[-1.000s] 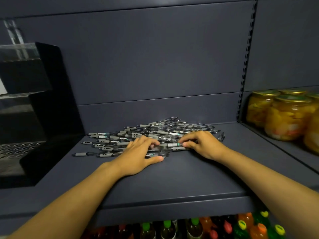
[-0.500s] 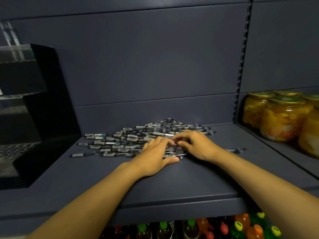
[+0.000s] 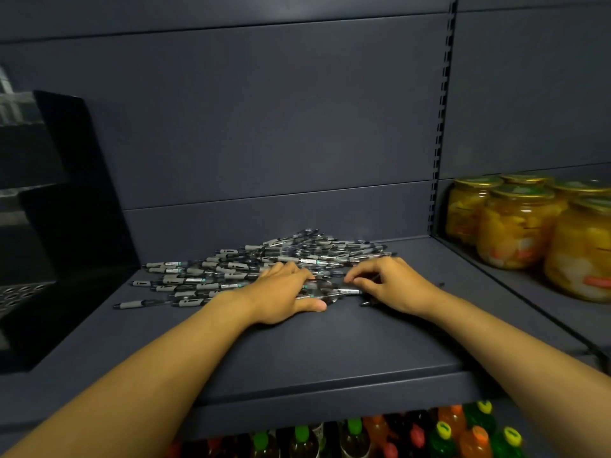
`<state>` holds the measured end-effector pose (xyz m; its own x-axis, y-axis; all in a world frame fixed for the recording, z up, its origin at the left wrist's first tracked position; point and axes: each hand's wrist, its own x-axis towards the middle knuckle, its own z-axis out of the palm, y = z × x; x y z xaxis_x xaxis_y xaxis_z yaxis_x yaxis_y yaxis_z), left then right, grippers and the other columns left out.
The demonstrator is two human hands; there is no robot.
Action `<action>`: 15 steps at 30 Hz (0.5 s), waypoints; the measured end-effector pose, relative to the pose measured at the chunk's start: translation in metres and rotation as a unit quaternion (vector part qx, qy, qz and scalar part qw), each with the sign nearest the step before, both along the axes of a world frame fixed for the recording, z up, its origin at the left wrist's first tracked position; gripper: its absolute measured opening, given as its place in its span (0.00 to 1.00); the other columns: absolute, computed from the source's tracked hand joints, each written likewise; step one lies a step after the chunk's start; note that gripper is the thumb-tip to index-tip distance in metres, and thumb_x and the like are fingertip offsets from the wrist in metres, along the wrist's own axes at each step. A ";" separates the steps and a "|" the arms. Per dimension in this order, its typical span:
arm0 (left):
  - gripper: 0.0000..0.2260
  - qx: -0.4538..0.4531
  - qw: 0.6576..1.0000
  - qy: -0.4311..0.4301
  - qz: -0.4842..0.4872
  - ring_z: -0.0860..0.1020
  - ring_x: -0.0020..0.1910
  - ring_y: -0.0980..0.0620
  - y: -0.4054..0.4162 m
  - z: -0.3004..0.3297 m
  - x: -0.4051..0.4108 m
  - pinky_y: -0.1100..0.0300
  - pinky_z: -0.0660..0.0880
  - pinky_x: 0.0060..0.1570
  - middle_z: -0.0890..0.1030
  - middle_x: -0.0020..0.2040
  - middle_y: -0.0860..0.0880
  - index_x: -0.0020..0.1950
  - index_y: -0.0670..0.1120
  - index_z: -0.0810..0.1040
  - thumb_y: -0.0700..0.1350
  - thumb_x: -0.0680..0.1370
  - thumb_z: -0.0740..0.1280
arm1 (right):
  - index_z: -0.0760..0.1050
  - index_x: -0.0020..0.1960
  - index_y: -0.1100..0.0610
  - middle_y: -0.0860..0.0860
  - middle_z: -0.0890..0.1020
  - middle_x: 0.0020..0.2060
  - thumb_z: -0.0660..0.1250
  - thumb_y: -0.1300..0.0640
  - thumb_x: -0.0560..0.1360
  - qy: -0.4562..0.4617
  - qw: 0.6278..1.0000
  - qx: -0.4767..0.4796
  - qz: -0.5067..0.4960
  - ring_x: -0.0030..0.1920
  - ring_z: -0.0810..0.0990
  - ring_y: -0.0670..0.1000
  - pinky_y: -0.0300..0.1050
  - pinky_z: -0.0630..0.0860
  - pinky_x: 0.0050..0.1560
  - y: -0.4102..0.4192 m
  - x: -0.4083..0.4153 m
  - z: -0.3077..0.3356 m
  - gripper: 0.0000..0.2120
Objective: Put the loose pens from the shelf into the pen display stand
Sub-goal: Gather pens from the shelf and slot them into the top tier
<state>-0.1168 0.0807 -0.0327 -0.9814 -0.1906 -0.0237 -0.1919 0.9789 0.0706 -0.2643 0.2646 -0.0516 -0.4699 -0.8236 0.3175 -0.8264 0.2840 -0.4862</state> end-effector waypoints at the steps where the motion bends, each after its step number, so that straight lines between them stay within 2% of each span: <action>1: 0.32 -0.004 1.000 -0.013 0.002 0.64 0.69 0.46 0.001 0.002 -0.003 0.47 0.62 0.71 0.67 0.68 0.46 0.74 0.50 0.63 0.67 0.76 0.59 | 0.83 0.54 0.50 0.44 0.85 0.50 0.67 0.56 0.80 -0.006 1.000 -0.014 -0.003 0.51 0.81 0.43 0.36 0.75 0.56 -0.001 0.001 -0.001 0.07; 3: 0.31 0.002 0.999 -0.043 0.007 0.64 0.69 0.45 0.002 0.007 -0.007 0.47 0.64 0.70 0.67 0.67 0.46 0.73 0.50 0.64 0.67 0.76 0.60 | 0.83 0.52 0.50 0.44 0.84 0.47 0.68 0.55 0.79 -0.018 0.999 -0.043 -0.006 0.49 0.81 0.42 0.31 0.74 0.51 -0.003 0.000 -0.004 0.06; 6: 0.26 0.014 0.997 -0.073 0.005 0.67 0.66 0.47 0.005 0.013 -0.010 0.51 0.67 0.66 0.69 0.64 0.47 0.68 0.48 0.68 0.64 0.77 0.62 | 0.83 0.54 0.51 0.43 0.84 0.48 0.67 0.53 0.80 -0.016 0.998 -0.068 -0.006 0.49 0.80 0.41 0.24 0.70 0.48 -0.005 -0.003 -0.007 0.08; 11: 0.23 0.024 0.999 -0.045 -0.006 0.72 0.57 0.50 0.010 0.016 -0.010 0.58 0.69 0.56 0.73 0.65 0.46 0.66 0.44 0.68 0.59 0.79 0.63 | 0.83 0.56 0.51 0.40 0.82 0.48 0.64 0.51 0.81 -0.019 0.996 -0.086 -0.012 0.50 0.79 0.39 0.31 0.70 0.52 -0.002 -0.009 -0.006 0.10; 15: 0.23 0.055 0.997 -0.048 0.001 0.74 0.61 0.48 0.007 0.015 -0.007 0.53 0.72 0.61 0.74 0.66 0.46 0.68 0.45 0.68 0.59 0.79 0.63 | 0.83 0.57 0.52 0.40 0.82 0.50 0.63 0.49 0.81 -0.021 0.997 -0.067 -0.028 0.54 0.78 0.41 0.37 0.71 0.56 0.006 -0.021 -0.003 0.12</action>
<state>-0.1242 0.0879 -0.0179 -0.9732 -0.1841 -0.1377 -0.2053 0.9656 0.1594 -0.2849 0.2702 -0.0542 -0.5295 -0.7470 0.4020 -0.7893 0.2603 -0.5560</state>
